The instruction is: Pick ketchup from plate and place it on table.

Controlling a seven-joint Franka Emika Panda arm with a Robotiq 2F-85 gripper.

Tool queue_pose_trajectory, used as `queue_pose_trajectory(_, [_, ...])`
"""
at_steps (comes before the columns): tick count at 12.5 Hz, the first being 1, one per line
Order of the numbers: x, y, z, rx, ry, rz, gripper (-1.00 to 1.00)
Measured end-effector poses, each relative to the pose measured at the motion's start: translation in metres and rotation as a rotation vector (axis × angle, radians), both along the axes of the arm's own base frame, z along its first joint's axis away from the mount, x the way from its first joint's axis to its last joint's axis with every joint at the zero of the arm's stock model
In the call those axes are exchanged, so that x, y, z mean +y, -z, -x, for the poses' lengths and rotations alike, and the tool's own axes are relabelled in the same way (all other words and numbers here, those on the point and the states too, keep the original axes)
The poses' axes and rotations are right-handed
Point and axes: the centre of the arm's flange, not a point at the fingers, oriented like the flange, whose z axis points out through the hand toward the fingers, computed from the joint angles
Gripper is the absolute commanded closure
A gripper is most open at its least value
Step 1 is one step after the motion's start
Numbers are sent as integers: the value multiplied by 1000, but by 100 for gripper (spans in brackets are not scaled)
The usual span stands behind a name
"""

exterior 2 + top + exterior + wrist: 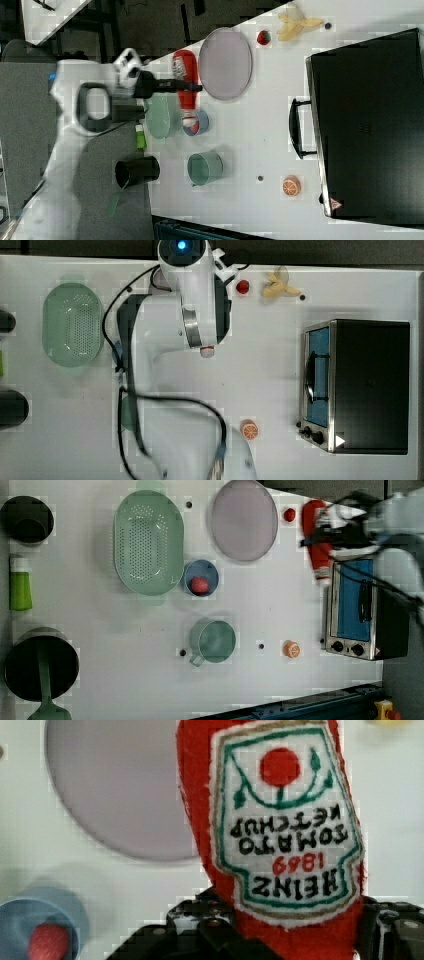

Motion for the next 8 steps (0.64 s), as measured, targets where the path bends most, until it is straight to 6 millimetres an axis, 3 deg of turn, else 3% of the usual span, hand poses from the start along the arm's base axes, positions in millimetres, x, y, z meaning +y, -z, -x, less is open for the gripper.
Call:
queue_pose_trajectory(2, [-7, -60, 15, -65, 111, -4, -20])
queue_pose_trajectory(4, [-18, -90, 39, -106, 196, 6, -20])
queue_pose_trajectory(6, [-32, -89, 69, -103, 259, 23, -20])
queue_pose_trajectory(8, [-42, -65, 89, -123, 307, 9, -20])
